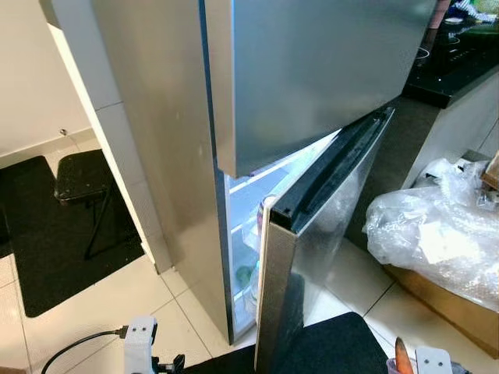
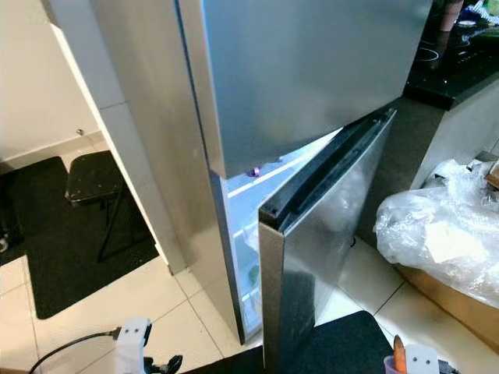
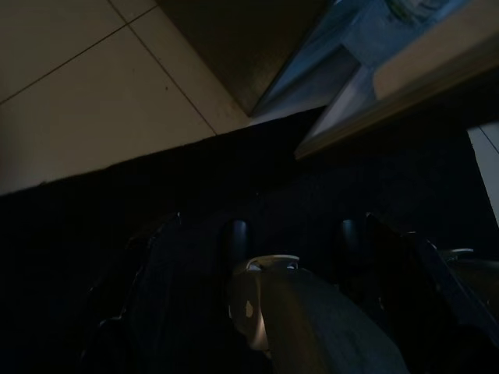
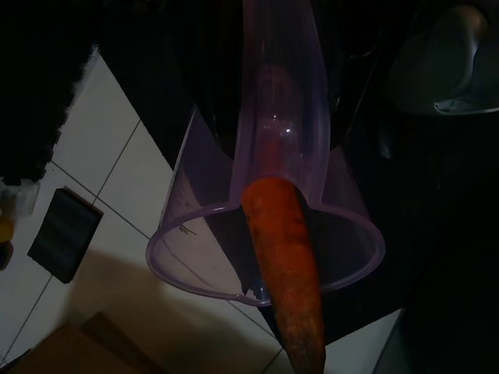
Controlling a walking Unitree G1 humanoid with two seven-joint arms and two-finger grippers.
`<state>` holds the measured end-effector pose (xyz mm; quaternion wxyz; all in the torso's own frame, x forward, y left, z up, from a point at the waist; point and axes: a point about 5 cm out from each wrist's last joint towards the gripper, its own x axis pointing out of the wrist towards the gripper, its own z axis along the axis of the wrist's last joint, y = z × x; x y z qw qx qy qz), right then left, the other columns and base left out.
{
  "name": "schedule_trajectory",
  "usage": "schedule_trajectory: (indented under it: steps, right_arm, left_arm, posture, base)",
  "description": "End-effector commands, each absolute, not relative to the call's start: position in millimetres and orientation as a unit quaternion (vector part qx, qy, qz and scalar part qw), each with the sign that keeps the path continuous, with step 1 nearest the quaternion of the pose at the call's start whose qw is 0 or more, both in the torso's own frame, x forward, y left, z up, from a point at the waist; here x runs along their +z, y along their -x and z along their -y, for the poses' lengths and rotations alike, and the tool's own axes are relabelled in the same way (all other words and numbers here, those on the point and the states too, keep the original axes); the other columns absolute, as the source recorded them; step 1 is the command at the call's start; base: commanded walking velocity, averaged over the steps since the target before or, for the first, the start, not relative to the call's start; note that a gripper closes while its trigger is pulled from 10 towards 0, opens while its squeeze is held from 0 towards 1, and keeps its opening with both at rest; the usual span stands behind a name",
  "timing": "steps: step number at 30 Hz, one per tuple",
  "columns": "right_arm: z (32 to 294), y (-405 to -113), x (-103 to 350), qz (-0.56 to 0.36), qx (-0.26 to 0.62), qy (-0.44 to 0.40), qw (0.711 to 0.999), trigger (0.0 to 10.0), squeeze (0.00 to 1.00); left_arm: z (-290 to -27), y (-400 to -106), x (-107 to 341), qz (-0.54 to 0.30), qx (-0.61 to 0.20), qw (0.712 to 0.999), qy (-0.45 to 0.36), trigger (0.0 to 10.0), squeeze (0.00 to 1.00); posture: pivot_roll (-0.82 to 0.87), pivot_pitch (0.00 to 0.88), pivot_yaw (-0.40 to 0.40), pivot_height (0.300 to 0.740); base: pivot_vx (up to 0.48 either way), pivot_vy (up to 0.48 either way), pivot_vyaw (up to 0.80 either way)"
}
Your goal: Restocking fridge
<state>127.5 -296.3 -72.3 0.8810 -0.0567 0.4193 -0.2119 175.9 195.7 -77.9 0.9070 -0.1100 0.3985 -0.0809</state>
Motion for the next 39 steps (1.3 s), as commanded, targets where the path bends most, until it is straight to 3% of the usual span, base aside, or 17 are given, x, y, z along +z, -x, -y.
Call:
schedule_trajectory:
  steps: [1,10,27,39]
  right_arm:
    - [292,-131,-73,-0.418,-0.202,0.059,0.884,10.0,0.00]
    - [286,-140,-72,-0.413,-0.187,0.061,0.889,10.0,0.00]
    - [282,-141,-73,-0.415,-0.173,0.064,0.891,10.0,0.00]
    - [278,-144,-73,-0.414,-0.166,0.064,0.893,10.0,0.00]
  left_arm:
    - [-193,-169,-82,-0.414,-0.075,0.900,0.113,10.0,0.00]
    - [-191,-166,-84,-0.418,-0.068,0.898,0.117,10.0,0.00]
    - [-189,-164,-85,-0.416,-0.076,0.898,0.124,10.0,0.00]
    - [-180,-167,-85,-0.414,-0.084,0.896,0.135,10.0,0.00]
  posture:
    - [0.05,0.000,0.000,0.740]
    - [0.05,0.000,-0.009,0.740]
    - [0.05,0.000,-0.016,0.740]
    - [0.05,0.000,-0.017,0.740]
  base:
    - [-0.420,0.000,0.00]
    - [-0.395,0.000,0.00]
    - [0.000,0.000,0.00]
    - [0.000,-0.463,0.00]
